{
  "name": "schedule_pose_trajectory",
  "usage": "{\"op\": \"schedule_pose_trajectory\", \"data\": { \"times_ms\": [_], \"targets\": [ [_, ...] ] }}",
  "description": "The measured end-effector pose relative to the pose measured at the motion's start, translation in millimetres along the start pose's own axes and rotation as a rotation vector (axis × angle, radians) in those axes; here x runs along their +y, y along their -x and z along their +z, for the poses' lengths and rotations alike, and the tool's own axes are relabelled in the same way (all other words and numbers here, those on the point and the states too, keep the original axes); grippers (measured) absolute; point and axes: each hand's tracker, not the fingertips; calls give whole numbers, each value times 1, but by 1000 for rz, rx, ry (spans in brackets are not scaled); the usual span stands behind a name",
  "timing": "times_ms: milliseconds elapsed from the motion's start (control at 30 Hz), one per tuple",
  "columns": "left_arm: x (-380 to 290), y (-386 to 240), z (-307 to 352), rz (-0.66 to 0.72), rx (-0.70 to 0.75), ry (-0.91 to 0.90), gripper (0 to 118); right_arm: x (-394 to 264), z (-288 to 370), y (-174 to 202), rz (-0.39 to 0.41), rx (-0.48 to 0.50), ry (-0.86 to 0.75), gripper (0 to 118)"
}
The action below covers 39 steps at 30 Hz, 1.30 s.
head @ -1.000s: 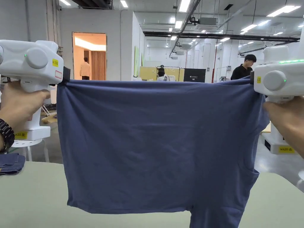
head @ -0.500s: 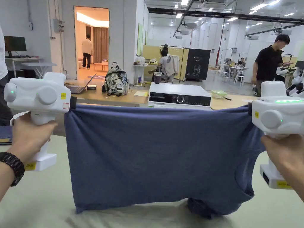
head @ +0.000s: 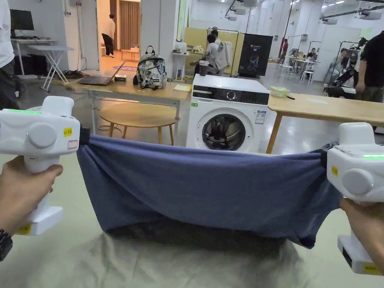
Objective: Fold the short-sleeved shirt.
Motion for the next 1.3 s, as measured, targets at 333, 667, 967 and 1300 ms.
{"op": "schedule_pose_trajectory", "data": {
  "times_ms": [333,667,967,1300],
  "targets": [
    [-48,13,44,-26,-52,22,3,-37,64,-6,14,15,51,3],
    [-156,19,75,-9,-68,181,3,-128,100,-5,58,85,237,3],
    [-218,18,69,-14,-83,426,3,-193,111,-7,74,141,491,3],
    [-265,20,44,-44,-101,702,3,-254,89,-11,59,199,792,3]
  ]
}}
